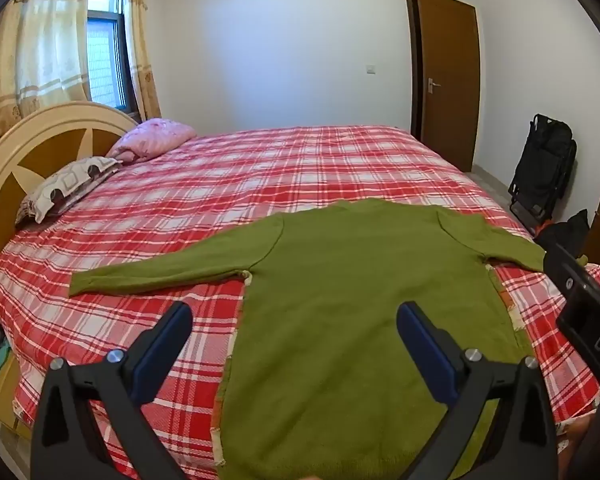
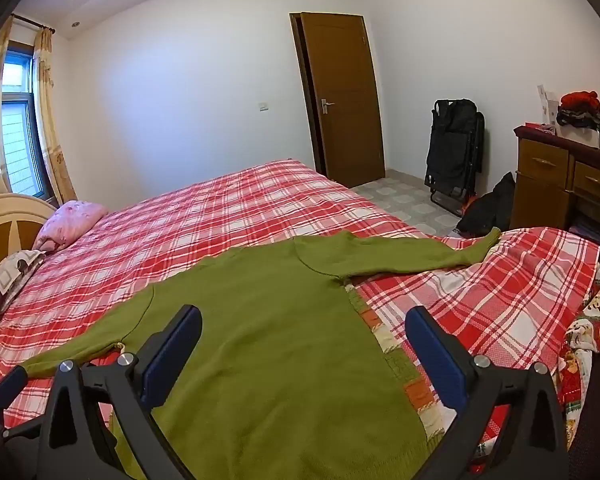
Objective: Fold small clothes
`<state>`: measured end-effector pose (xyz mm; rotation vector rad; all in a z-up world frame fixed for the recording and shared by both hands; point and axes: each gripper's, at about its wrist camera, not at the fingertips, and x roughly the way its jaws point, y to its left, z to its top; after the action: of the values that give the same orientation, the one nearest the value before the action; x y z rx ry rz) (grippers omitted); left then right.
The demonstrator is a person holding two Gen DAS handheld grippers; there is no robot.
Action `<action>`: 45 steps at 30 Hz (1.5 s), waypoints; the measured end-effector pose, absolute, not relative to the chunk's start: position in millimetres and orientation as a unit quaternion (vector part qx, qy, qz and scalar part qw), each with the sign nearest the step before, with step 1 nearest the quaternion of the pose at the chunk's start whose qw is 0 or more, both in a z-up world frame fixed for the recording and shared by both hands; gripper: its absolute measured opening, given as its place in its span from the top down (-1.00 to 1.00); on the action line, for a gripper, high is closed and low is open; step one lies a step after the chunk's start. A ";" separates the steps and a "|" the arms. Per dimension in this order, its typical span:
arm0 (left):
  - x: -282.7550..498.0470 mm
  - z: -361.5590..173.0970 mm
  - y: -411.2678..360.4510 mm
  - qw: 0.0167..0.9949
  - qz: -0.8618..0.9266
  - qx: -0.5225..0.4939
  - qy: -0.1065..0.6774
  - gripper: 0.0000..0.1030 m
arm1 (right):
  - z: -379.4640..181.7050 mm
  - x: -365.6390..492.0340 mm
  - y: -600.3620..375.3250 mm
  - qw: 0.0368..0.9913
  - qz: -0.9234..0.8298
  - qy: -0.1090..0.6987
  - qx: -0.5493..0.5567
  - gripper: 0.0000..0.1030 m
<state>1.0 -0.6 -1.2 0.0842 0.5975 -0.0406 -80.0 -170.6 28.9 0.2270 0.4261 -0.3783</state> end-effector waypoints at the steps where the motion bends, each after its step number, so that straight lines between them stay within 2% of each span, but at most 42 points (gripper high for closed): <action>1: 1.4 -1.9 -1.5 0.954 -0.021 0.042 0.298 -1.00 | 29.1 -80.4 -170.3 0.953 -0.186 0.209 0.112 -0.98; 8: 5.2 -1.5 2.8 0.951 -0.026 0.019 0.307 -1.00 | 29.3 -79.8 -168.9 0.953 -0.187 0.213 0.109 -0.98; 45: 5.1 -9.6 3.5 0.950 -0.026 0.025 0.310 -1.00 | 22.8 -75.9 -168.2 0.951 -0.184 0.226 0.107 -0.98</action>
<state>5.1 3.5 -9.6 0.0512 0.6308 -0.0536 -75.9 -168.2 22.8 0.2170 0.4602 -0.3736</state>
